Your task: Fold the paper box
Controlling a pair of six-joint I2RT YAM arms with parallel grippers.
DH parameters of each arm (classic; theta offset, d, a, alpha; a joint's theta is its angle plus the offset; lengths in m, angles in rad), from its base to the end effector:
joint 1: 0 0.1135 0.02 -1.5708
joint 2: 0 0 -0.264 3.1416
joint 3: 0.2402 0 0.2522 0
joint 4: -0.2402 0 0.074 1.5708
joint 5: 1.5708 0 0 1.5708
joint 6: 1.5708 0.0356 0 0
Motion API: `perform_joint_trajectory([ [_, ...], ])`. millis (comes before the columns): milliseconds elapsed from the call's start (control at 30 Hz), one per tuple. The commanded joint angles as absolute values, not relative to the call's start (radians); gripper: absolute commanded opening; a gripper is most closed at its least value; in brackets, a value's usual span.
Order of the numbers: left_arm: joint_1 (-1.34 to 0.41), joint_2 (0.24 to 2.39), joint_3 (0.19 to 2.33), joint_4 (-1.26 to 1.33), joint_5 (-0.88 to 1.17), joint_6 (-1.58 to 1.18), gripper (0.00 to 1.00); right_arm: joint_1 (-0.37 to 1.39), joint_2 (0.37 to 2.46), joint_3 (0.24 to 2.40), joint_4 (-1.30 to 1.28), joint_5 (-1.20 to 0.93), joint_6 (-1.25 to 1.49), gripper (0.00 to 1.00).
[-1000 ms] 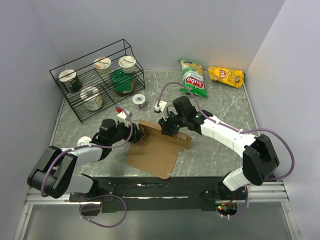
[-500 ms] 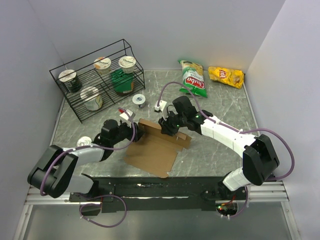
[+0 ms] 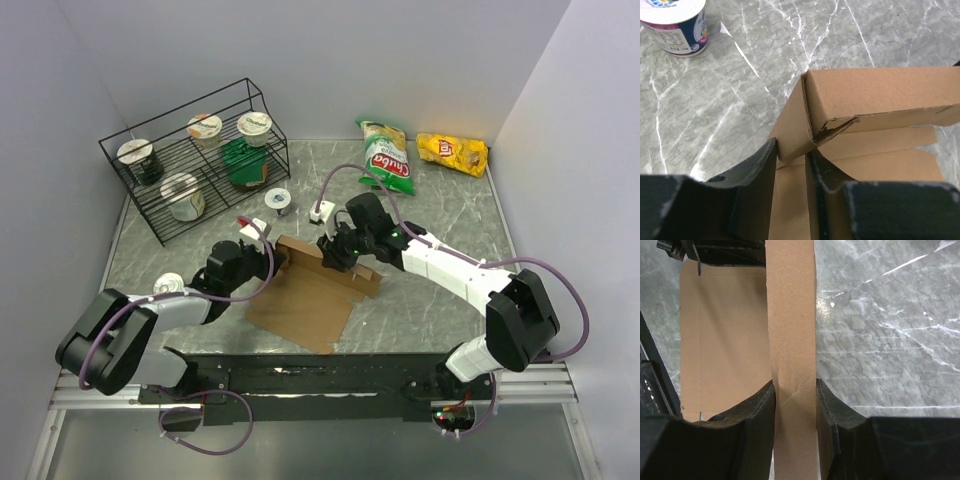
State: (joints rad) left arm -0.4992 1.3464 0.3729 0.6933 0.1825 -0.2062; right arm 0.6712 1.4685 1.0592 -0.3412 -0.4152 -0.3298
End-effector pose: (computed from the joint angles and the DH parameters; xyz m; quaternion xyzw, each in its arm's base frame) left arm 0.2194 -0.1270 0.1719 0.1704 0.7791 -0.2752 0.5369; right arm 0.2413 0.2100 0.2610 -0.5027 0.7479 0.2525 0.3524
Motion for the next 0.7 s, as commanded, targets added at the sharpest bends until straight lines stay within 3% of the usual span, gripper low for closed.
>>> perform_joint_trajectory([
  [0, -0.521, 1.348, 0.394, 0.820, 0.069, -0.247, 0.28, 0.681, 1.416, 1.034, -0.321, -0.480, -0.314, 0.31],
  [300, -0.617, 1.382, 0.360, 0.922, -0.126, -0.310, 0.25, 0.681, 1.414, 1.003, -0.273, -0.462, -0.265, 0.31],
  [667, -0.710, 1.440, 0.390, 0.855, -0.582, -0.388, 0.18, 0.684, 1.417, 0.996, -0.261, -0.407, -0.198, 0.30],
])
